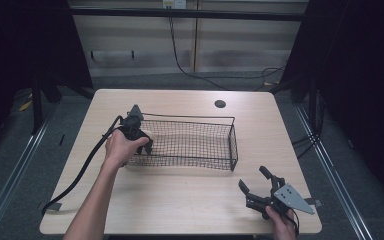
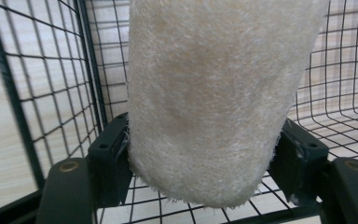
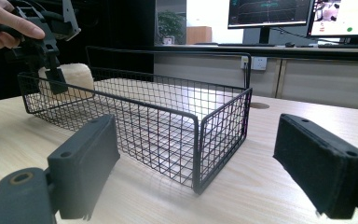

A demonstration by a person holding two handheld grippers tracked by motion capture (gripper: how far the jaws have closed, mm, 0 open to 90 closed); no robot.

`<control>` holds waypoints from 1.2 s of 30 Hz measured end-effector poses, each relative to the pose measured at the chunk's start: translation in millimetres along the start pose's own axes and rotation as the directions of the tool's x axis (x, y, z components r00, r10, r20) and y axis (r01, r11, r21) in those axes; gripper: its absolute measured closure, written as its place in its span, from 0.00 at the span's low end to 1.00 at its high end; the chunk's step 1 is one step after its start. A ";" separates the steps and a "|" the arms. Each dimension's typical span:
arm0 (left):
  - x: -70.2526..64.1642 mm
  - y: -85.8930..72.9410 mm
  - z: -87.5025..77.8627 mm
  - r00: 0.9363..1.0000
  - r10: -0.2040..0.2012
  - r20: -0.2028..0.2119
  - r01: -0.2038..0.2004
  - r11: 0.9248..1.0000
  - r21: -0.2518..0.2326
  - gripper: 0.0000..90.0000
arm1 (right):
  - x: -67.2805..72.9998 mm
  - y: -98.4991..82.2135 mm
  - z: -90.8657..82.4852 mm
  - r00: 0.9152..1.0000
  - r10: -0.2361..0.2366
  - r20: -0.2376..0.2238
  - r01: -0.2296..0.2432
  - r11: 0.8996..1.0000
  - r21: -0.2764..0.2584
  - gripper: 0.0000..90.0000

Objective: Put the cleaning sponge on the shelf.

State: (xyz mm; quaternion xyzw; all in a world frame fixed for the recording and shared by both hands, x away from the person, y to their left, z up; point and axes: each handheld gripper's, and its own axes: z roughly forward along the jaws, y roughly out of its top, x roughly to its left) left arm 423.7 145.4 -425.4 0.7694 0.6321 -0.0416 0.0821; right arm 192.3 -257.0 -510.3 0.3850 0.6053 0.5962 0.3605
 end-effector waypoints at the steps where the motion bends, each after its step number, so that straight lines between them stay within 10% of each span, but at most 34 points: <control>1: -0.4 -0.1 0.5 1.000 0.006 -0.014 -0.006 1.000 0.000 0.35 | 0.0 0.0 0.0 1.000 0.000 0.000 0.000 1.000 0.000 0.15; 36: -1.5 3.0 8.8 0.995 0.094 0.010 -0.095 0.993 0.069 0.22 | 0.0 0.0 0.1 1.000 -0.001 0.000 0.001 1.000 0.000 0.15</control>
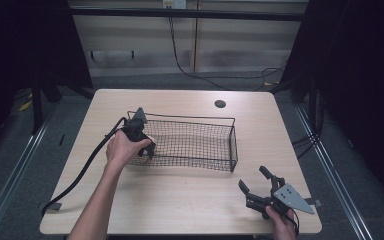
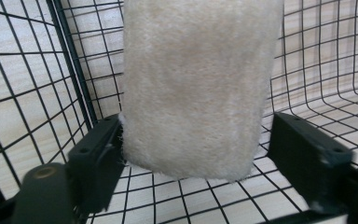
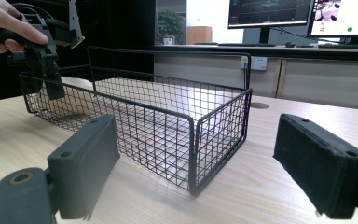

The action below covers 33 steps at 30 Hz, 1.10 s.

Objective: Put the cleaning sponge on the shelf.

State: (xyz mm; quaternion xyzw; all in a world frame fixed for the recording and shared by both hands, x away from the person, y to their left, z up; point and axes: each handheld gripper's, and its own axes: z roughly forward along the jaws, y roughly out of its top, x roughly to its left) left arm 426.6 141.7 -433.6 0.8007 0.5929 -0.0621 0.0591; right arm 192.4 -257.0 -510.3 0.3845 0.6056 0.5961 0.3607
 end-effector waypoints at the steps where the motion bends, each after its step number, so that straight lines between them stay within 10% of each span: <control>1: -0.4 -0.3 -0.2 1.000 0.001 -0.004 -0.001 1.000 -0.004 0.22 | 0.1 0.0 -0.1 1.000 0.001 0.000 -0.001 1.000 0.000 0.15; 33: 4.5 -15.0 -31.8 0.990 0.131 0.042 -0.123 0.980 -0.158 0.20 | 0.1 0.0 -0.1 1.000 0.000 0.001 0.000 1.000 0.001 0.15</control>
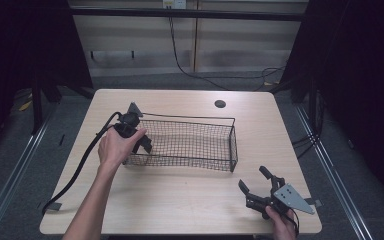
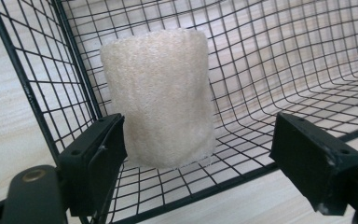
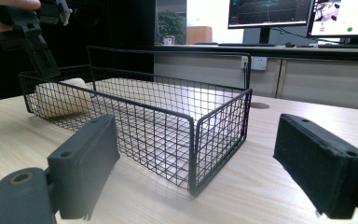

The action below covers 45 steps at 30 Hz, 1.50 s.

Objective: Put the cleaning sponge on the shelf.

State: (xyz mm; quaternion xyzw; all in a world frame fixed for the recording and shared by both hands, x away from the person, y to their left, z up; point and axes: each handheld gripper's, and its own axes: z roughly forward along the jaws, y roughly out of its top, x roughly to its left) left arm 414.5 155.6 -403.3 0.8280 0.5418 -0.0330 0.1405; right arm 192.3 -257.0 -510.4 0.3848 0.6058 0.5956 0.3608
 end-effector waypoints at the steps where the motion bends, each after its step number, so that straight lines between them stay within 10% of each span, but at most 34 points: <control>1: -0.3 -0.7 -0.9 1.000 0.008 0.007 -0.008 1.000 -0.007 0.20 | 0.1 0.0 0.0 1.000 0.001 -0.001 -0.001 1.000 -0.001 0.15; 15: 6.0 -21.8 -22.3 0.994 0.098 0.056 -0.090 0.987 -0.131 0.23 | 0.0 0.0 -0.1 1.000 0.002 0.000 -0.002 1.000 -0.001 0.15; 28: 12.5 -41.1 -35.9 0.983 0.114 0.147 -0.084 0.976 -0.199 0.21 | 0.0 0.0 -0.1 1.000 0.001 0.001 -0.001 1.000 -0.002 0.15; 45: 16.0 -81.5 -48.3 0.979 0.165 0.119 -0.114 0.929 -0.352 0.26 | 0.2 0.0 -0.2 1.000 0.001 0.003 -0.001 1.000 -0.002 0.15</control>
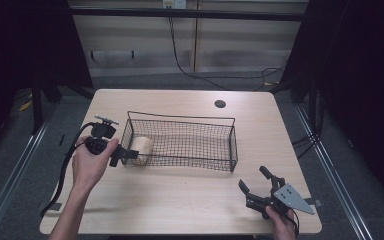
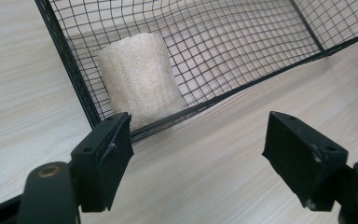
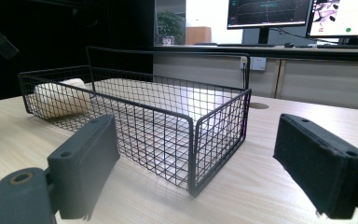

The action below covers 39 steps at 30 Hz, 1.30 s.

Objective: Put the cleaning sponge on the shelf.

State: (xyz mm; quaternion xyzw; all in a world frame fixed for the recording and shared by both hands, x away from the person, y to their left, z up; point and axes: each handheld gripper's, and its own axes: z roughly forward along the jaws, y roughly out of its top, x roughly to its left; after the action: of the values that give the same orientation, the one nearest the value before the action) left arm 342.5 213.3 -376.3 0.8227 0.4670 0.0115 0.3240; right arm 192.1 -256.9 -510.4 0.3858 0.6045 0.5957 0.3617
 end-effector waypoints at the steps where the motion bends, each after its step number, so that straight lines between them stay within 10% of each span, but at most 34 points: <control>1: 0.0 -2.0 -0.9 1.000 0.002 0.002 -0.002 1.000 -0.004 0.26 | 0.0 -0.1 -0.1 1.000 -0.001 0.001 0.001 1.000 -0.001 0.15; 29: 5.7 -81.5 -25.0 0.997 -0.058 -0.059 0.053 0.995 -0.081 0.26 | 0.7 0.0 -0.2 1.000 -0.004 0.008 0.004 1.000 -0.003 0.15; 39: 10.6 -109.9 -5.4 0.995 -0.081 -0.052 0.076 0.992 -0.096 0.25 | 0.9 -0.1 -0.4 1.000 -0.006 0.006 0.006 1.000 0.002 0.15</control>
State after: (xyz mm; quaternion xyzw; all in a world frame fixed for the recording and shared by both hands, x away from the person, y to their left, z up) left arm 263.1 263.2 -434.8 0.7868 0.5069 0.0438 0.3493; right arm 191.4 -256.3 -510.4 0.3861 0.6050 0.5929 0.3652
